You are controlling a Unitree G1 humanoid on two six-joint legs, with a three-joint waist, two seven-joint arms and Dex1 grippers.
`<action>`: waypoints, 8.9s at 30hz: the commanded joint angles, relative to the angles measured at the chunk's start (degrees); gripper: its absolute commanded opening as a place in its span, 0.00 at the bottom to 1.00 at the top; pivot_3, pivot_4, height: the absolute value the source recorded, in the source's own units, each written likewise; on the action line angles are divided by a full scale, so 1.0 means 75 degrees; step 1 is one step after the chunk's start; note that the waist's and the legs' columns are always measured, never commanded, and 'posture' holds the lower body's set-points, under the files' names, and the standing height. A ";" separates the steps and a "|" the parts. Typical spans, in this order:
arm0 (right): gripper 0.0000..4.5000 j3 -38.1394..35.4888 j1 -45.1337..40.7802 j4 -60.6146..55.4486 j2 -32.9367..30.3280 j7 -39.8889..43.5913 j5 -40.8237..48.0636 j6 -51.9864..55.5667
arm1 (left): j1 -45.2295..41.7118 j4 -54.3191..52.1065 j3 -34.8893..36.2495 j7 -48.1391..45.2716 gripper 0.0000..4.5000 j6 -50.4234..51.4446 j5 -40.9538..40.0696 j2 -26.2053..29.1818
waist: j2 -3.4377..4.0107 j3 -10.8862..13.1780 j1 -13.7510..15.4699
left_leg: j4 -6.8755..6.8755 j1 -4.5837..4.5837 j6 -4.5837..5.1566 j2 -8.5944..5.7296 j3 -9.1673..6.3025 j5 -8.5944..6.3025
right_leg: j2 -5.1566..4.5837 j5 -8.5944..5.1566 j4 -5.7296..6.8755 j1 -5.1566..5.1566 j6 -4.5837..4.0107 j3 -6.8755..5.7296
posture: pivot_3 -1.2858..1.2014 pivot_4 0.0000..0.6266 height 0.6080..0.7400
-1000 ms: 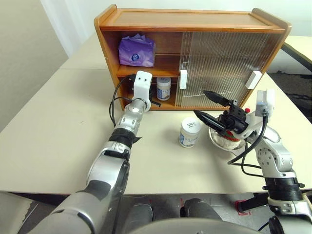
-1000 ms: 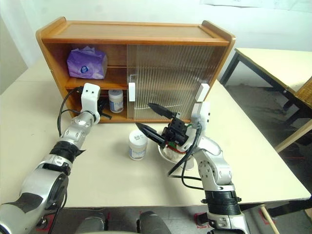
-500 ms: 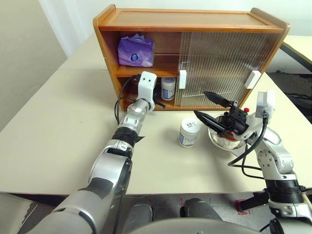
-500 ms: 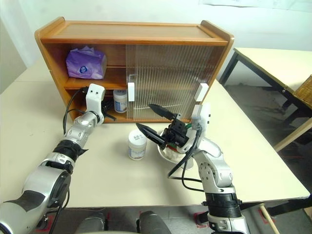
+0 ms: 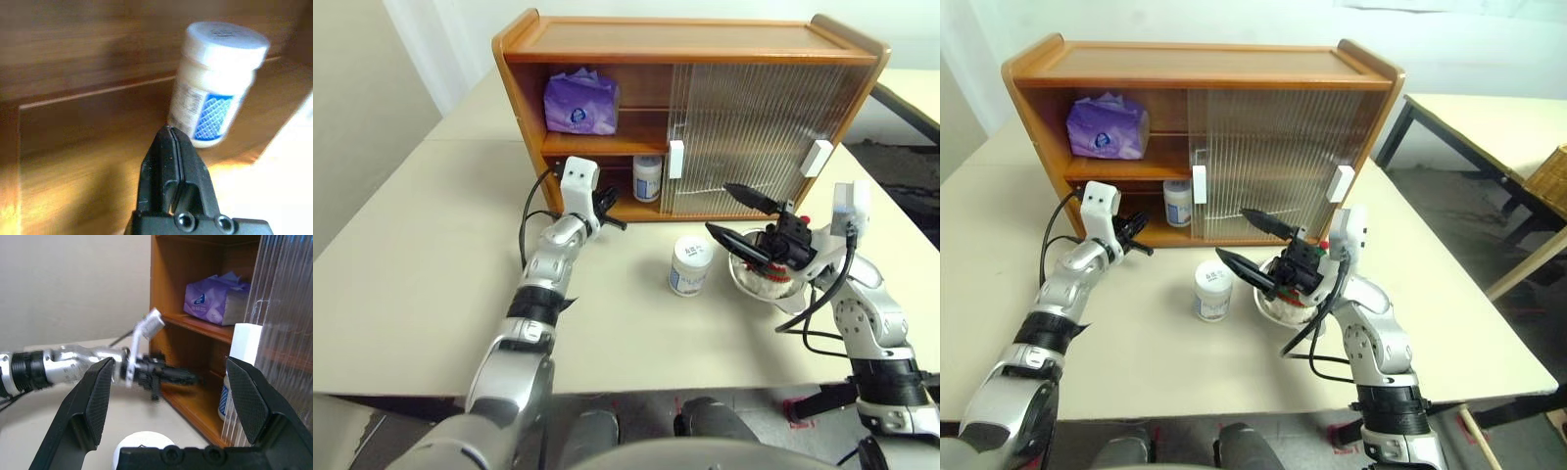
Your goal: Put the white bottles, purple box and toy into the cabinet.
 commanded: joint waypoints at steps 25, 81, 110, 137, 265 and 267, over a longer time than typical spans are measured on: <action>1.00 -0.0199 -0.0140 0.0330 -0.0317 0.0409 0.0069 0.0092 | 0.1627 -0.2692 -0.1985 -0.5219 1.00 0.1641 -0.1938 0.1842 | 0.0014 -0.0009 0.0046 | -0.0013 0.0000 -0.0025 0.0071 -0.0003 -0.0031 | 0.0010 0.0046 0.0015 -0.0039 -0.0151 -0.0030 | 0.47 0.00 1.00; 1.00 -0.0123 -0.0014 0.0253 -0.0424 0.0559 -0.0029 0.0066 | 0.0905 -0.0389 -0.0771 -0.1786 0.70 -0.1007 -0.0215 0.0070 | 0.0020 -0.0011 -0.0091 | -0.0006 -0.0008 -0.0014 0.0054 0.0000 -0.0038 | 0.0020 -0.0010 0.0012 -0.0026 -0.0025 -0.0011 | 0.46 0.00 1.00; 1.00 -0.0073 -0.0079 -0.0067 -0.0285 0.0399 0.0118 0.0260 | -0.1429 0.3589 0.0040 0.1291 0.70 -0.1669 0.0437 -0.0208 | 0.0008 -0.0003 -0.0137 | 0.0001 -0.0008 -0.0014 0.0049 0.0002 -0.0037 | 0.0024 0.0003 0.0009 -0.0017 0.0002 -0.0007 | 0.46 0.00 1.00; 1.00 -0.0129 0.0098 -0.0400 -0.0335 0.0217 0.0175 0.0477 | -0.2654 0.5900 0.0538 0.2048 0.78 -0.1974 0.0454 -0.0073 | 0.0005 -0.0001 -0.0305 | 0.0010 -0.0006 -0.0008 0.0034 0.0003 -0.0013 | 0.0027 0.0016 0.0009 -0.0012 0.0021 -0.0005 | 0.45 0.00 1.00; 1.00 0.0024 -0.0284 0.0537 0.0015 0.0860 -0.0118 -0.0049 | 0.2192 -0.4024 0.0599 0.1305 0.00 0.0032 0.1419 0.1722 | 0.0007 -0.0002 -0.0104 | -0.0030 0.0014 -0.0014 0.0030 -0.0008 -0.0032 | 0.0011 0.0053 0.0006 -0.0030 -0.0144 -0.0017 | 0.48 0.00 1.00; 1.00 0.0029 -0.0291 0.0536 0.0009 0.0867 -0.0109 -0.0026 | 0.2209 -0.4022 0.0619 0.1328 0.00 0.0022 0.1435 0.1783 | 0.0007 -0.0002 -0.0077 | -0.0030 0.0013 -0.0015 0.0031 -0.0009 -0.0032 | 0.0011 0.0053 0.0006 -0.0032 -0.0145 -0.0017 | 0.49 0.00 1.00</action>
